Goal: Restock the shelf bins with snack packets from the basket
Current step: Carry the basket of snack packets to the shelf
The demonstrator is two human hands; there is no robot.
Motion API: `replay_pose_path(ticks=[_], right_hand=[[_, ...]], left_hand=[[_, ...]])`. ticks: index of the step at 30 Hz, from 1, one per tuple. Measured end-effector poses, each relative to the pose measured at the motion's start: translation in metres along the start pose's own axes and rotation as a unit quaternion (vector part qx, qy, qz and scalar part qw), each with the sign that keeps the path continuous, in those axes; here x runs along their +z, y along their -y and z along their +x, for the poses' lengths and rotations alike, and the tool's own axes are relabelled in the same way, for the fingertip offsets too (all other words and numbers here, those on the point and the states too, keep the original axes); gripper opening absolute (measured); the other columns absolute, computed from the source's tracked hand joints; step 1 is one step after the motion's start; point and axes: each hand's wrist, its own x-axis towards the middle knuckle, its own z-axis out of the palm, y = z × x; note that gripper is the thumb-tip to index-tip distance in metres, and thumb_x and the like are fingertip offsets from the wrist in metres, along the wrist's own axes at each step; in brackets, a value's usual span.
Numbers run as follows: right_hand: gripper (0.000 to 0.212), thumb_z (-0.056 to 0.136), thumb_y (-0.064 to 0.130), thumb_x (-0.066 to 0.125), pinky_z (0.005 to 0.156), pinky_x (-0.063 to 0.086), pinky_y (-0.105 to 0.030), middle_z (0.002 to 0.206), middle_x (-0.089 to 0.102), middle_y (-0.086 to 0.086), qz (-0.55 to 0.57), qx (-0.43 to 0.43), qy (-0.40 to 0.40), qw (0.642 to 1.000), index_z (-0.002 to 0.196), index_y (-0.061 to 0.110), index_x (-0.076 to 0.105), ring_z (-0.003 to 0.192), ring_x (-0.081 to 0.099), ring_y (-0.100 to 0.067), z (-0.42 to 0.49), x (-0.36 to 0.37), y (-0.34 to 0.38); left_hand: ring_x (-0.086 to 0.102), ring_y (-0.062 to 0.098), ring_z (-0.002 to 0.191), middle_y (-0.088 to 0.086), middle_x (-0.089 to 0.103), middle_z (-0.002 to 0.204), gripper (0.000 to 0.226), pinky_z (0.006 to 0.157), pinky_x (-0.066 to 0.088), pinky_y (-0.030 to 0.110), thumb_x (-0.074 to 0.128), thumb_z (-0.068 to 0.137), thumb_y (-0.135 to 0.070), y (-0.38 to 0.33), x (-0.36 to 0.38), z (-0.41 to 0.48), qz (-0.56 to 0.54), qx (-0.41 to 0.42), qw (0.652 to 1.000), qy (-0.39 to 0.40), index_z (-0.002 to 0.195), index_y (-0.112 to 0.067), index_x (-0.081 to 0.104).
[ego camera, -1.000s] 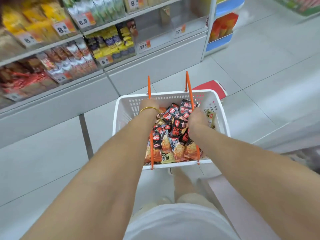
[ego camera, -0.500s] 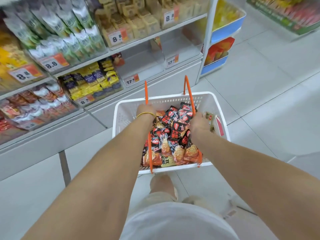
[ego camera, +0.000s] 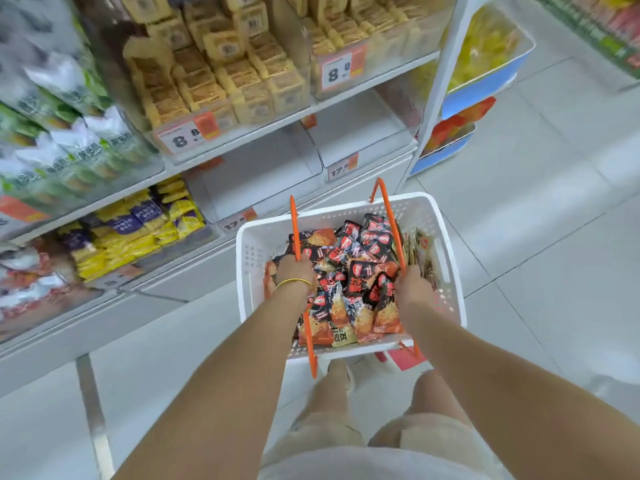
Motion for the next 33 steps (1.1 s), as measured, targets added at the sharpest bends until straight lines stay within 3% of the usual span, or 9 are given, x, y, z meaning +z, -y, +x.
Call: replay_pose_path(ticks=[3, 7, 11, 13, 15, 18, 24, 28, 33], right_hand=[[0.027, 0.1, 0.018, 0.03, 0.05, 0.035, -0.024, 0.072, 0.044, -0.001, 0.021, 0.003, -0.012, 1.0, 0.081, 0.013, 0.048, 0.056, 0.04, -0.011, 0.039, 0.006, 0.021], [0.021, 0.098, 0.008, 0.025, 0.06, 0.039, -0.035, 0.079, 0.048, -0.012, -0.07, -0.01, -0.026, 0.997, 0.093, 0.006, 0.046, 0.065, 0.043, -0.021, 0.094, 0.015, 0.035], [0.012, 0.099, 0.006, 0.034, 0.059, 0.048, -0.031, 0.071, 0.045, -0.005, -0.117, -0.002, -0.006, 0.993, 0.096, 0.007, 0.045, 0.064, 0.048, -0.018, 0.138, 0.023, 0.046], [0.018, 0.101, 0.011, 0.031, 0.047, 0.037, -0.022, 0.068, 0.042, -0.001, -0.125, -0.002, 0.013, 0.992, 0.087, 0.009, 0.042, 0.057, 0.041, -0.012, 0.16, 0.021, 0.05], [0.023, 0.102, 0.014, 0.027, 0.046, 0.027, -0.023, 0.066, 0.041, -0.001, -0.179, -0.006, 0.031, 0.983, 0.084, 0.009, 0.04, 0.056, 0.037, -0.011, 0.177, 0.019, 0.053], [0.035, 0.099, 0.025, 0.026, 0.053, 0.027, -0.026, 0.063, 0.042, -0.001, -0.164, 0.011, 0.07, 0.984, 0.072, 0.014, 0.046, 0.056, 0.035, -0.013, 0.22, 0.022, 0.046], [0.036, 0.093, 0.029, 0.032, 0.057, 0.025, -0.031, 0.057, 0.036, 0.002, -0.115, 0.01, 0.149, 0.982, 0.058, 0.021, 0.037, 0.055, 0.029, -0.015, 0.292, 0.034, 0.048], [0.027, 0.083, 0.019, 0.038, 0.059, 0.02, -0.031, 0.056, 0.027, 0.001, -0.137, 0.005, 0.175, 0.975, 0.057, 0.019, 0.032, 0.054, 0.022, -0.015, 0.325, 0.039, 0.044], [0.024, 0.086, 0.009, 0.041, 0.055, 0.026, -0.028, 0.06, 0.036, 0.0, -0.172, -0.025, 0.184, 0.968, 0.066, 0.02, 0.041, 0.055, 0.03, -0.015, 0.359, 0.052, 0.028]], left_hand=[[0.043, 0.019, 0.048, 0.008, 0.047, 0.065, 0.015, 0.044, 0.038, 0.025, 0.038, 0.1, -0.016, -0.011, 0.011, 0.023, -0.034, -0.024, 0.999, 0.028, 0.094, -0.005, 0.045], [0.051, 0.017, 0.049, 0.007, 0.052, 0.064, 0.013, 0.046, 0.046, 0.025, 0.039, 0.1, -0.016, -0.026, 0.031, 0.056, -0.058, -0.034, 0.997, 0.042, 0.094, -0.007, 0.046], [0.051, 0.018, 0.053, 0.009, 0.051, 0.067, 0.007, 0.04, 0.046, 0.019, 0.04, 0.1, -0.012, -0.026, 0.057, 0.086, -0.077, -0.049, 0.996, 0.023, 0.099, -0.006, 0.043], [0.048, 0.018, 0.055, 0.01, 0.047, 0.071, 0.004, 0.039, 0.044, 0.016, 0.039, 0.1, -0.007, -0.023, 0.071, 0.097, -0.103, -0.054, 0.993, 0.011, 0.103, -0.007, 0.041], [0.044, 0.015, 0.054, 0.01, 0.044, 0.071, 0.01, 0.039, 0.043, 0.014, 0.038, 0.1, -0.005, -0.019, 0.086, 0.107, -0.11, -0.055, 0.992, -0.001, 0.098, -0.013, 0.044], [0.044, 0.012, 0.054, 0.009, 0.047, 0.072, 0.023, 0.043, 0.045, 0.016, 0.037, 0.1, -0.006, -0.011, 0.112, 0.127, -0.107, -0.072, 0.991, -0.044, 0.085, -0.022, 0.043], [0.04, 0.016, 0.056, 0.011, 0.042, 0.075, 0.014, 0.037, 0.04, 0.012, 0.035, 0.1, -0.004, 0.01, 0.159, 0.17, -0.145, -0.136, 0.975, -0.103, 0.087, -0.004, 0.041], [0.039, 0.014, 0.055, 0.012, 0.046, 0.077, 0.009, 0.036, 0.037, 0.012, 0.036, 0.101, -0.006, 0.024, 0.173, 0.195, -0.149, -0.131, 0.973, -0.117, 0.104, -0.003, 0.044], [0.04, 0.013, 0.056, 0.009, 0.047, 0.076, 0.025, 0.04, 0.039, 0.012, 0.037, 0.1, -0.004, 0.042, 0.178, 0.226, -0.127, -0.112, 0.98, -0.105, 0.122, 0.002, 0.047]])
